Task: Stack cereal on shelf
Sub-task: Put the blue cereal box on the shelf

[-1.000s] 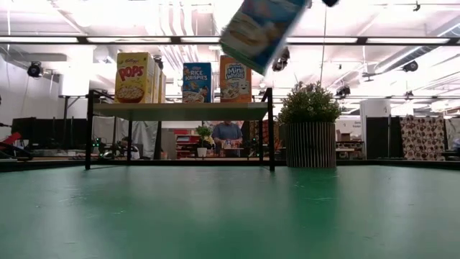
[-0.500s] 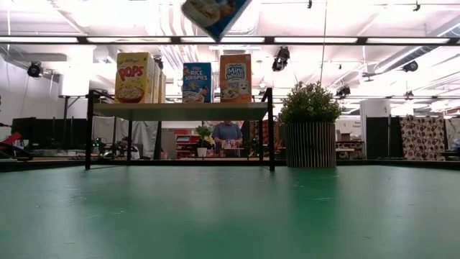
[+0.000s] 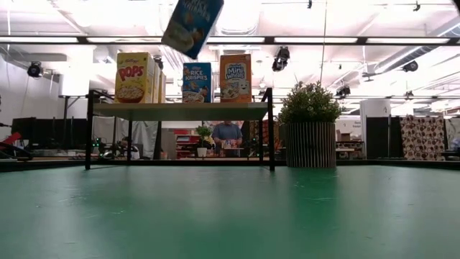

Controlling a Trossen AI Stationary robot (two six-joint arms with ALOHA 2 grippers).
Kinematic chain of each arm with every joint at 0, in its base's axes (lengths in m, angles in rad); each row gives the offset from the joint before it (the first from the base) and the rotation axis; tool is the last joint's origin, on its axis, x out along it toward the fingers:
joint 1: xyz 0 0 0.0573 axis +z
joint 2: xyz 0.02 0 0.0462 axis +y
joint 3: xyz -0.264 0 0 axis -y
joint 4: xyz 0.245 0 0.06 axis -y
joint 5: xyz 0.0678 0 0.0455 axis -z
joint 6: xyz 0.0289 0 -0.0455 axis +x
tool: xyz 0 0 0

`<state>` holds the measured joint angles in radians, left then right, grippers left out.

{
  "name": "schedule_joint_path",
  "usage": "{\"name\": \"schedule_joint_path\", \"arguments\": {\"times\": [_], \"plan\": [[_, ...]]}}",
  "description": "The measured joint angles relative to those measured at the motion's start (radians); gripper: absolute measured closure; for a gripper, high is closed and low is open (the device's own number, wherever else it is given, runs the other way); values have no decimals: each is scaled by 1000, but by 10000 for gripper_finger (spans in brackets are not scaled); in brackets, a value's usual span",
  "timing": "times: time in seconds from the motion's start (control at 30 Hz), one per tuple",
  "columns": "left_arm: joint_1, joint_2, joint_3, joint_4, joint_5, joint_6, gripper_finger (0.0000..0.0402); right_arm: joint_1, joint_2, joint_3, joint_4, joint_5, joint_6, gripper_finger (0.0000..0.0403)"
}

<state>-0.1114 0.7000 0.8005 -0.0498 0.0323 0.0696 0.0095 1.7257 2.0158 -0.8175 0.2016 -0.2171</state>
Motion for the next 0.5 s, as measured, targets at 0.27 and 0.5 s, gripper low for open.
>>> {"name": "schedule_joint_path", "arguments": {"times": [0.27,0.5], "plan": [[0,0,0,0,0,0,171,-91,215,341,-234,-2,-72,291],[0,1,0,-2,1,0,171,-170,241,319,-229,-96,-87,291]]}}
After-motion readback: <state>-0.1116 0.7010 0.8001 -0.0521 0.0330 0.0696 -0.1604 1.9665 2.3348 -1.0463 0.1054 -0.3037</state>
